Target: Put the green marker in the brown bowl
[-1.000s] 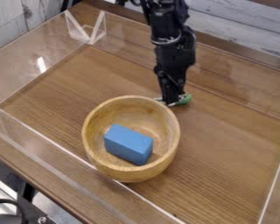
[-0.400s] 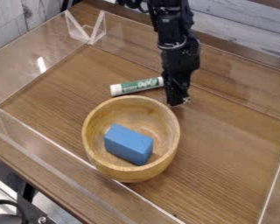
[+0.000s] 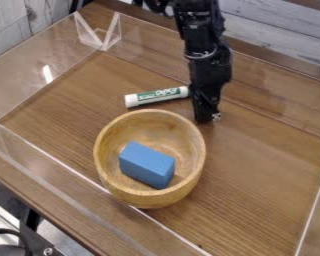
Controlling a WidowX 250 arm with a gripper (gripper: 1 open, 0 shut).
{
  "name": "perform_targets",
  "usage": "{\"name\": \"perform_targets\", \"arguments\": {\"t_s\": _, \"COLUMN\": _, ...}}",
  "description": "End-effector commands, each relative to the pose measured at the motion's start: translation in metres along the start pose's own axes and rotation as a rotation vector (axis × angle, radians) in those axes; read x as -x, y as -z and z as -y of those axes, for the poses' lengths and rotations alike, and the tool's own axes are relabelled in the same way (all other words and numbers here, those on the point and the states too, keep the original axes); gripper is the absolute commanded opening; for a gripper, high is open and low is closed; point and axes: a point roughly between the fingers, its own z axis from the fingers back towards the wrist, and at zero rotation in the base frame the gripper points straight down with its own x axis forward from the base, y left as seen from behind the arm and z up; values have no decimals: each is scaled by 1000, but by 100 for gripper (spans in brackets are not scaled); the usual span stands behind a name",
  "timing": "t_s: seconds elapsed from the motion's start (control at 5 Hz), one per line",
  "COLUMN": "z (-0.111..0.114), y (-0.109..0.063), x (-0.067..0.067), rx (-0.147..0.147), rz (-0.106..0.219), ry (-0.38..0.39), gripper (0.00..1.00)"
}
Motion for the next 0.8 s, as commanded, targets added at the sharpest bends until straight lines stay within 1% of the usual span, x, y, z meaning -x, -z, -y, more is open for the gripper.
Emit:
{"name": "perform_targets", "arguments": {"t_s": 0.0, "z": -5, "y": -15, "x": -15, "rx": -39, "rz": 45, "ry": 26, "gripper": 0}}
{"name": "perform_targets", "arguments": {"t_s": 0.6, "z": -4, "y": -12, "x": -19, "rx": -20, "rz": 49, "ry": 37, "gripper": 0}}
